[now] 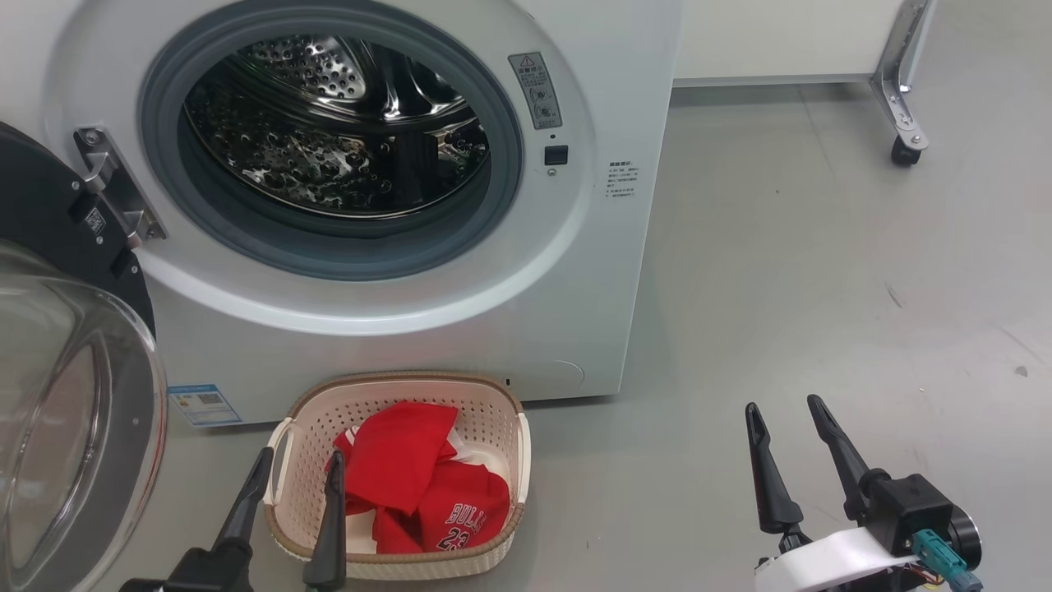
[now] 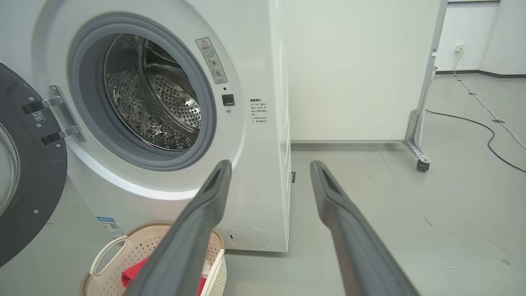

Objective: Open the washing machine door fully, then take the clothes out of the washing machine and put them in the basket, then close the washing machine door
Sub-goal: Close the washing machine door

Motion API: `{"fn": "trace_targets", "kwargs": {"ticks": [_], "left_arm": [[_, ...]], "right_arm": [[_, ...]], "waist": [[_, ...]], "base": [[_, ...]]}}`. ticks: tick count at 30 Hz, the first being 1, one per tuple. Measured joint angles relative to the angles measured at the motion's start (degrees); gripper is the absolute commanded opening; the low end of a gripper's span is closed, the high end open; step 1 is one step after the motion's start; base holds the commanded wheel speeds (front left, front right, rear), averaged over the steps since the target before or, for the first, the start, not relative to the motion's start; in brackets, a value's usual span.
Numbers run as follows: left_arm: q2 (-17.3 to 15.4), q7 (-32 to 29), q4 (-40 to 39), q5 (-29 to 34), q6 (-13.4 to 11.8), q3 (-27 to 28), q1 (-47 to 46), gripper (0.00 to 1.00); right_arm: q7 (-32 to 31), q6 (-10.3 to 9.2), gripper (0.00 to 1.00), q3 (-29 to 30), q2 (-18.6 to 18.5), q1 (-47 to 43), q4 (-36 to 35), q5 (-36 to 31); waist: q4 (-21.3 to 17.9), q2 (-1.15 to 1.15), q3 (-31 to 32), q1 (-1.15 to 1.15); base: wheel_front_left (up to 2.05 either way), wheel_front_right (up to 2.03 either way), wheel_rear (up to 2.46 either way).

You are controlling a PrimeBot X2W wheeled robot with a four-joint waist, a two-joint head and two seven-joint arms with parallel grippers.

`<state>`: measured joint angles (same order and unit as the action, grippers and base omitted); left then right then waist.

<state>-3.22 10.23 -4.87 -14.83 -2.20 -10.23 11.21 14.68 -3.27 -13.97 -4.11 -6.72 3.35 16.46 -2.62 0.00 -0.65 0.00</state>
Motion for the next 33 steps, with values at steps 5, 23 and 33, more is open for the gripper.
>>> {"fn": "trace_targets", "kwargs": {"ticks": [5,23,33], "left_arm": [[-0.2,-0.1,-0.8,0.0,0.1,-0.6,0.2,1.0],[-0.6,-0.6,-1.6,0.0,0.1,-0.7,0.6,1.0],[-0.6,-0.7,-1.7,0.0,0.1,-0.8,0.6,1.0]], "right_arm": [[0.0,0.0,1.0,0.0,0.0,0.0,-0.1,0.0],[-0.3,-0.41,1.0,0.2,-0.4,0.0,-0.3,0.0],[-0.3,-0.41,1.0,0.4,-0.6,0.0,-0.3,0.0]], "waist": [[0.0,0.0,-0.1,0.0],[0.2,0.0,0.0,0.0],[0.5,0.0,0.1,0.0]], "base": [[-0.98,0.98,0.0],[-0.58,0.58,0.0],[-0.12,0.12,0.0]]}}
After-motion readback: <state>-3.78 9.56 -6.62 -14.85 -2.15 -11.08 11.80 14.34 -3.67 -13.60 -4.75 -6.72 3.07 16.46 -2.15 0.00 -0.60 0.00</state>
